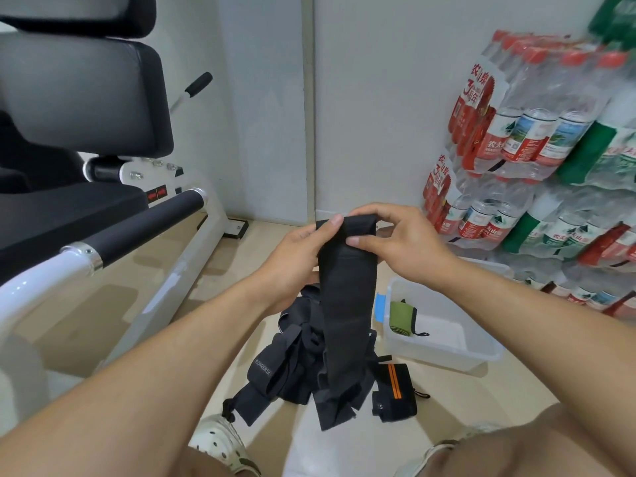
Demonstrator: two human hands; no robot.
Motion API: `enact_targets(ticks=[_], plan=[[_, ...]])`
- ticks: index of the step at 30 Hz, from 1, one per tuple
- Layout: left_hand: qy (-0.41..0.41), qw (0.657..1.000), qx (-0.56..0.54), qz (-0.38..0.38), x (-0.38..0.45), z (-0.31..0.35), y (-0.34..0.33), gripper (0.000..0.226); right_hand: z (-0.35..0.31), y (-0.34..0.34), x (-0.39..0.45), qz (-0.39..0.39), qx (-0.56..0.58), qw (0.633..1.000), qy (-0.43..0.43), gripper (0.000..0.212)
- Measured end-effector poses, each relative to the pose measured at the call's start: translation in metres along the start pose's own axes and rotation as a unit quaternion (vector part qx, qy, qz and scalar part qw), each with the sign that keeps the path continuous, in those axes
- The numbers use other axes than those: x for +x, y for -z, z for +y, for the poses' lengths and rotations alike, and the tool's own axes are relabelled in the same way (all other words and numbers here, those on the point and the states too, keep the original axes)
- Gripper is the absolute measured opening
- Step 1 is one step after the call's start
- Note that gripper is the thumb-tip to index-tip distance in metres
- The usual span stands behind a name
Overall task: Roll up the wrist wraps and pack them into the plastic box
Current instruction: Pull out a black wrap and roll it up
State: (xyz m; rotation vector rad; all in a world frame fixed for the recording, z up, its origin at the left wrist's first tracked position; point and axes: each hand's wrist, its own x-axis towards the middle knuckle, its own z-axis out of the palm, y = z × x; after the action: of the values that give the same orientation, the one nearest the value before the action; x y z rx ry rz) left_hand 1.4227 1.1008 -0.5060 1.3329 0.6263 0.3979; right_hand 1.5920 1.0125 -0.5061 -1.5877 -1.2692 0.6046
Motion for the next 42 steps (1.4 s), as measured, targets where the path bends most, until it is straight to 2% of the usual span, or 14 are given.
enact_targets(ticks=[8,11,14,20,23,27,32,36,39,42], plan=[[0.017,1.0,-0.01,0.002,-0.001,-0.003,0.002,0.036,0.001,-0.004,0.0,-0.009,-0.048,0.999,0.005,0.031],[0.03,1.0,-0.005,-0.002,-0.002,-0.004,0.0,0.036,-0.003,-0.001,0.0,-0.022,-0.109,0.994,0.012,0.035],[0.041,0.999,-0.011,0.005,0.0,-0.004,-0.002,0.04,-0.003,0.0,0.001,-0.018,-0.188,0.981,0.038,0.03],[0.06,0.998,-0.032,0.013,0.003,-0.003,-0.006,0.045,0.004,-0.001,0.003,0.023,-0.236,0.965,0.111,0.023],[0.062,0.997,-0.049,0.015,0.003,-0.003,-0.006,0.041,0.007,-0.005,0.002,0.037,-0.211,0.969,0.119,0.025],[0.058,0.996,-0.056,0.032,0.003,-0.004,0.0,0.031,0.005,-0.006,0.001,-0.019,-0.181,0.978,0.103,0.034],[0.038,0.996,-0.056,0.057,0.006,-0.005,0.008,0.032,-0.003,-0.005,0.001,-0.071,-0.064,0.995,-0.001,0.031],[0.017,0.997,-0.059,0.041,0.007,-0.004,0.009,0.037,0.003,0.005,0.004,-0.102,0.088,0.985,-0.109,0.056],[0.011,0.998,-0.046,0.033,0.008,-0.006,0.009,0.039,0.011,0.009,0.003,-0.126,0.099,0.982,-0.105,0.052],[0.012,0.999,-0.031,0.035,0.009,-0.009,0.007,0.035,0.013,0.009,0.001,-0.087,0.074,0.988,-0.105,0.049]])
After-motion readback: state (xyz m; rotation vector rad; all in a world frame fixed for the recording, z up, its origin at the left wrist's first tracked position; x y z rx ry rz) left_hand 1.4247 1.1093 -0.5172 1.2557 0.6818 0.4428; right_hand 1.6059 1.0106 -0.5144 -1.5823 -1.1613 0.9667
